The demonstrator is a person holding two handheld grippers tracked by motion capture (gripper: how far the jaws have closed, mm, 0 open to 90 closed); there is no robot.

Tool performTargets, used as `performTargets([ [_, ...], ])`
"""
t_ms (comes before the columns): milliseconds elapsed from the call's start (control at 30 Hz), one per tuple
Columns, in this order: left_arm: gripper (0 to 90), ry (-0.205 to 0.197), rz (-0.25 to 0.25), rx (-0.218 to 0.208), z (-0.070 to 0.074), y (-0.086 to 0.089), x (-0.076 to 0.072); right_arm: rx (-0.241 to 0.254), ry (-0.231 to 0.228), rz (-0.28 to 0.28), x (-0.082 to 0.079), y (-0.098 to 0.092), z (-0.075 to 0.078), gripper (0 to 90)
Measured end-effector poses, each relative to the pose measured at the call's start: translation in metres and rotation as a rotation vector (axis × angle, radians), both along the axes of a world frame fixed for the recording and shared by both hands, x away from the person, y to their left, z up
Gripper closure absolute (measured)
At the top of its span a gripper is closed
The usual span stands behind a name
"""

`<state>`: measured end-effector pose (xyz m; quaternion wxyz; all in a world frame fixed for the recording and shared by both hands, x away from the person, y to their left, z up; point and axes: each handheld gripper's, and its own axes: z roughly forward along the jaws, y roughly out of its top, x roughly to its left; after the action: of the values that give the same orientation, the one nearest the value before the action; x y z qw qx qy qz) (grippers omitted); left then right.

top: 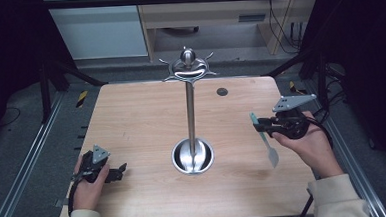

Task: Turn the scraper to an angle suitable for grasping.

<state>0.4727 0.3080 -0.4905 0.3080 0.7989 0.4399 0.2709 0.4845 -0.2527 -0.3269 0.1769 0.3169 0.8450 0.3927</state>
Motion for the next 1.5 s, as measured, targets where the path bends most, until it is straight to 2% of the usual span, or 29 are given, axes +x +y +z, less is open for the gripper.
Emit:
performTargets([
  [67,2.9,0.002,0.004,0.001,-0.001,0.001,0.0,0.056,-0.048,0.002,-0.005,0.001,0.009,74.7],
  [100,2.9,0.006,0.004,0.007,-0.002,0.001,0.0,0.056,-0.048,0.002,-0.005,0.001,0.009,74.7],
  [200,2.9,0.009,0.001,0.014,-0.002,-0.001,0.0,0.1,-0.089,0.014,-0.009,0.004,0.014,74.7],
  [333,2.9,0.018,-0.006,0.03,-0.004,-0.003,0.0,0.148,-0.126,0.029,-0.011,0.012,0.013,74.6],
  [500,2.9,0.026,0.002,0.029,-0.006,-0.003,-0.001,0.21,-0.157,0.043,-0.013,0.022,0.01,74.6],
  [600,3.0,0.026,0.003,0.029,-0.006,-0.002,-0.001,0.199,-0.163,0.06,-0.015,0.028,0.011,74.6],
  [967,2.9,0.012,0.002,0.021,-0.003,-0.002,-0.002,0.238,-0.217,0.075,-0.026,0.048,0.025,74.5],
  [1267,2.9,0.011,0.002,0.021,-0.003,-0.002,0.0,0.241,-0.239,0.055,-0.029,0.051,0.032,74.5],
  [1500,2.9,-0.001,0.013,0.014,0.0,0.001,-0.002,0.269,-0.271,0.029,-0.034,0.054,0.042,74.5],
])
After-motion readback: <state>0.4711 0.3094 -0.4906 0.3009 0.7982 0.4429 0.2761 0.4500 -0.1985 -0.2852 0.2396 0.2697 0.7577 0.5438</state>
